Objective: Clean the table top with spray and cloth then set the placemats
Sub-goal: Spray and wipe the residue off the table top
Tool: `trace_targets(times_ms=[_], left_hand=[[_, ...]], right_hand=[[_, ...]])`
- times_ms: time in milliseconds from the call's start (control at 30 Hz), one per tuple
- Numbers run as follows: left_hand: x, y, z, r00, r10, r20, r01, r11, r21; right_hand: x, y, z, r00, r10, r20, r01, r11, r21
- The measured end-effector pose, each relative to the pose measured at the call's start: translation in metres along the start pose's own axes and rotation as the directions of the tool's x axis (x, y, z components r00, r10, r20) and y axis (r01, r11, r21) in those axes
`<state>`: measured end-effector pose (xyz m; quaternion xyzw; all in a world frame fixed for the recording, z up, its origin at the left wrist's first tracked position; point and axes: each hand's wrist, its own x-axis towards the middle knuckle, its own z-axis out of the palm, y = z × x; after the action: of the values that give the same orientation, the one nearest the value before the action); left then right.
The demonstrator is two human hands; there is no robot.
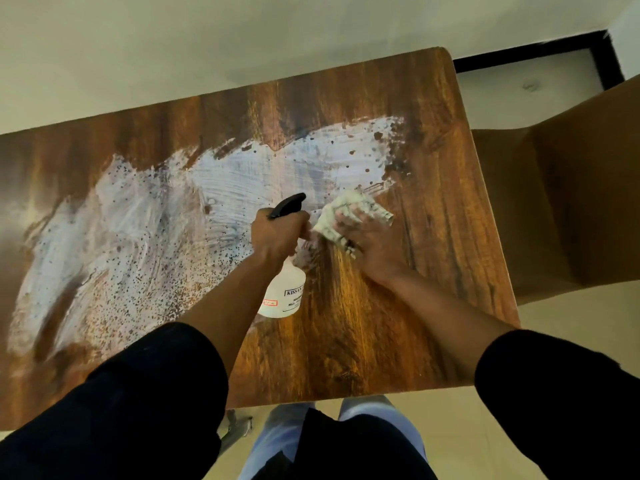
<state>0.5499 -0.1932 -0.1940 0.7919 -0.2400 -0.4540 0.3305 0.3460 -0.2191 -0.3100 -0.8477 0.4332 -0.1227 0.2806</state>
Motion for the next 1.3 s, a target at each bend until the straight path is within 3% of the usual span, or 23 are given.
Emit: trace_targets(times_ms=[200,500,633,767,867,933,1067,1167,1300], left_hand=[[0.012,0.005,-0.002,1.0,0.023,0.011,-0.022,0.999,-0.041],[0.027,0.019,-0.007,0.998,0.064,0.018,-0.063,0.996,-0.069],[0.031,0.023,-0.005,0.998,0.047,-0.052,-0.049,0.998,-0.036],[0.033,0.027,-0.008,0.998,0.064,-0.004,-0.064,0.998,-0.022],[0.038,0.027,-0.007,0.998,0.057,-0.019,-0.057,0.998,-0.029],[0.039,0.028,-0.005,0.999,0.046,-0.026,-0.047,0.999,-0.017],[0.041,0.032,-0.003,0.997,0.055,0.059,-0.055,0.998,0.001],[0.043,0.037,-0.001,0.993,0.051,0.104,-0.049,0.999,-0.02],[0.04,0.041,0.003,0.989,0.068,0.135,-0.059,0.996,-0.068]], right_hand=[[0.055,0.042,-0.055,0.924,0.353,-0.15,-0.357,0.934,0.0],[0.088,0.034,-0.04,0.872,0.46,-0.166,-0.478,0.875,-0.082],[0.079,0.014,-0.026,0.921,0.348,-0.175,-0.357,0.934,-0.019],[0.052,-0.015,-0.002,0.991,0.127,-0.038,-0.127,0.992,-0.016],[0.039,-0.004,0.013,0.991,-0.119,0.054,0.12,0.993,-0.013],[0.041,0.008,0.005,0.986,-0.157,0.05,0.157,0.987,-0.009],[0.07,0.036,-0.03,0.995,0.084,-0.046,-0.083,0.996,0.011],[0.108,0.07,-0.052,0.953,0.273,-0.129,-0.274,0.962,0.006],[0.144,0.083,-0.07,0.892,0.419,-0.168,-0.435,0.898,-0.067]])
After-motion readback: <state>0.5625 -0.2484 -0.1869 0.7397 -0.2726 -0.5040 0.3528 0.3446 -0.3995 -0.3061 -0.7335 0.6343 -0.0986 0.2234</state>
